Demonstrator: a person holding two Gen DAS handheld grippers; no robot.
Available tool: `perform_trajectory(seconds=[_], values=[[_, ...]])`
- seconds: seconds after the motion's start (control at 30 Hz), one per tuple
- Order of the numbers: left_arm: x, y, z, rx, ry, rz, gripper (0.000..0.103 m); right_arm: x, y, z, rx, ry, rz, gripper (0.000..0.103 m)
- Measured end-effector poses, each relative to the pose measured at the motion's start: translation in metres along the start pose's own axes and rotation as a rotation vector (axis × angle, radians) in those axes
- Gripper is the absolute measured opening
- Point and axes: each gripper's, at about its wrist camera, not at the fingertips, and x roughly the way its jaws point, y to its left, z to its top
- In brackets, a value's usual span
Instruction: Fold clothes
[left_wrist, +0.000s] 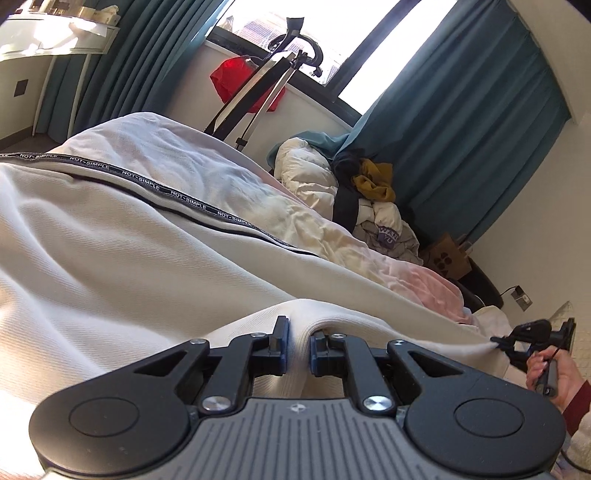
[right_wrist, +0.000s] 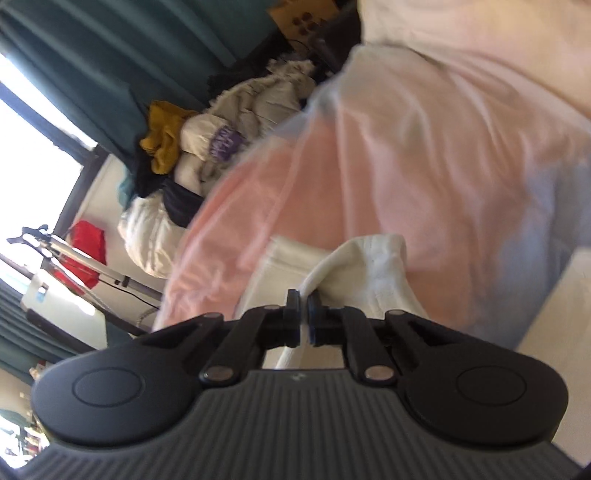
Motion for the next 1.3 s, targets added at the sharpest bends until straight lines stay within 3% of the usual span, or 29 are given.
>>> perform_trajectory(seconds=[0.17,0.3,0.33,0.5,0.6,0.67,0.97,1.13,1.3], values=[[-0.01,-0.008,-0.008,0.044,-0.004,-0.012,0.011,-0.025,0.021,0.019,-0.14,-0.118,0.084,0.005],[-0.009,-0.013,-0.013,0.088,0.036,0.005,0.011,-0.045,0.039,0.033,-0.252,-0.213,0.151,0.005],[-0.009,-0.013,-0.014,0.092,0.051,0.01,0.011,-0.047,0.032,0.031,-0.246,-0.208,0.147,0.005],[-0.009,-0.007,-0.013,0.058,0.102,0.008,0.011,-0.039,-0.07,-0.016,-0.01,-0.004,-0.006,0.005],[-0.009,-0.002,-0.011,0.028,0.114,0.003,0.012,-0.043,-0.096,-0.033,0.027,0.038,-0.039,0.005],[-0.006,-0.002,-0.012,0.025,0.119,0.008,0.012,-0.044,-0.095,-0.03,0.035,0.026,-0.03,0.005],[-0.003,-0.012,-0.013,0.065,0.104,-0.001,0.012,-0.05,0.003,0.036,-0.156,-0.115,0.045,0.005],[0.002,-0.023,-0.024,0.123,0.141,0.011,0.012,-0.056,-0.026,0.03,-0.184,-0.135,0.007,0.005],[0.008,-0.029,-0.035,0.162,0.184,0.05,0.013,-0.036,-0.094,-0.008,-0.115,-0.04,-0.037,0.005]])
